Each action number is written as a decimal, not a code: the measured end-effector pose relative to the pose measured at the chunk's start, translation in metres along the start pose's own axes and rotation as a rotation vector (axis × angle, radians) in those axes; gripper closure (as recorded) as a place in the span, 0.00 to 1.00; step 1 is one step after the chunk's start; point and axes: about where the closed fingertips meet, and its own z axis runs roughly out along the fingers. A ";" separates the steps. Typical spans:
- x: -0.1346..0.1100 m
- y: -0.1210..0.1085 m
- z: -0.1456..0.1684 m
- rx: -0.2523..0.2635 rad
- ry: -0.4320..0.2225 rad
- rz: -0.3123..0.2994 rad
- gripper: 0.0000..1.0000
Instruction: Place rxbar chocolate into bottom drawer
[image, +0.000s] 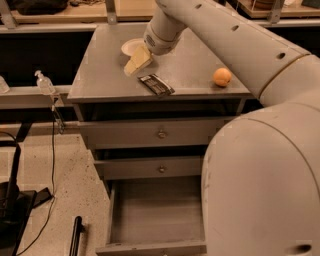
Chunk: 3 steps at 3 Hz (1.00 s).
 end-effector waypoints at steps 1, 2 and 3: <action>0.009 0.007 0.026 0.019 0.010 0.097 0.00; 0.019 0.007 0.041 0.033 0.019 0.137 0.00; 0.033 0.002 0.055 0.034 0.023 0.168 0.26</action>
Offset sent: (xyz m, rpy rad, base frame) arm 0.0053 0.0021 -0.0611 0.0424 0.0374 -0.1890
